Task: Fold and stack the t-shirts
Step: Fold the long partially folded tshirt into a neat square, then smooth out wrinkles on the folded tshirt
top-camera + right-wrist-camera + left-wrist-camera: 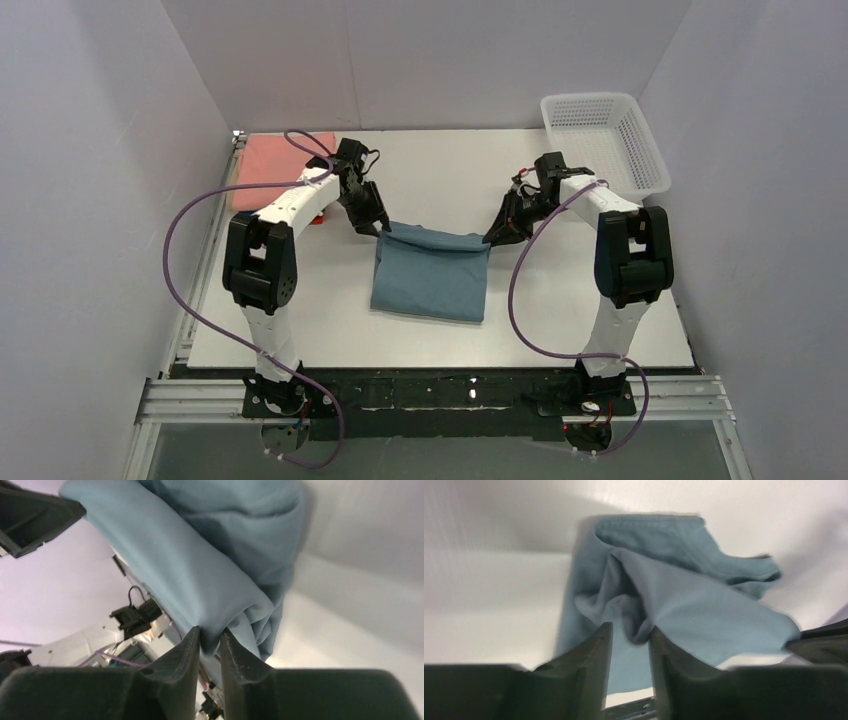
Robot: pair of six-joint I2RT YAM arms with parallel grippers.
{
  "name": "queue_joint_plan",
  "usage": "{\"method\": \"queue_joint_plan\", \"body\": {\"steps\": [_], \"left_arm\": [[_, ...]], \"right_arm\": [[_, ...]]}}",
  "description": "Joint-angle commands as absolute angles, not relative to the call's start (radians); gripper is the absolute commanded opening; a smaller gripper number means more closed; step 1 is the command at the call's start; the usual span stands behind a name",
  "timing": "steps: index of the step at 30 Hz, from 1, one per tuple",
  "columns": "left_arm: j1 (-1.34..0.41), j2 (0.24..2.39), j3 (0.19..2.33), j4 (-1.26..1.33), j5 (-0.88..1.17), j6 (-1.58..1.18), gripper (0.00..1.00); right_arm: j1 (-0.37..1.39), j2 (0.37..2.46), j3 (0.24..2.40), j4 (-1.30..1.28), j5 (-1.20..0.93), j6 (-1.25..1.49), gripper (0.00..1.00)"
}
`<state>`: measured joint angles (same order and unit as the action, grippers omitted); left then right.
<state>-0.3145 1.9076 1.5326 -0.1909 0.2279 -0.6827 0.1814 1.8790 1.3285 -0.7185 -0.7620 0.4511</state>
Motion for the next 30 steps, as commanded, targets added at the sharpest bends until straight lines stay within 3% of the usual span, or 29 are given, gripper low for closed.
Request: {"method": "queue_joint_plan", "body": {"steps": [1,2,3,4,9,12,15,22,26,30], "left_arm": [[-0.269,1.924,1.579,-0.301,0.162,-0.653,0.61],[-0.269,1.924,1.583,-0.297,0.161,-0.654,0.81],[-0.269,1.92,1.588,-0.295,0.164,-0.655,0.96],[-0.269,1.914,1.591,-0.3,0.171,-0.655,0.98],[-0.271,1.823,1.551,-0.294,0.268,-0.674,0.98],[-0.301,1.802,1.464,-0.098,0.472,-0.744,0.98],[-0.326,1.962,1.527,-0.061,0.519,-0.765,0.98],[-0.325,2.127,1.477,-0.145,0.42,-0.689,0.98],[-0.326,2.089,1.497,-0.158,0.424,-0.671,0.98],[-0.326,1.978,1.531,-0.191,0.431,-0.646,0.98]], "right_arm": [[0.151,1.921,1.44,-0.708,-0.657,0.45,0.39],[0.148,1.936,1.467,-0.72,-0.61,0.453,0.52],[0.147,1.945,1.496,-0.742,-0.547,0.46,0.64],[0.147,1.947,1.52,-0.764,-0.495,0.461,0.72],[0.158,1.819,1.461,-0.731,-0.426,0.46,0.83],[0.199,1.692,1.246,-0.472,-0.679,0.535,0.85],[0.222,1.864,1.314,-0.295,-0.774,0.625,0.85],[0.221,2.195,1.507,-0.402,-0.634,0.636,0.85],[0.221,2.162,1.554,-0.485,-0.59,0.584,0.85],[0.221,1.985,1.587,-0.586,-0.474,0.523,0.88]]}}
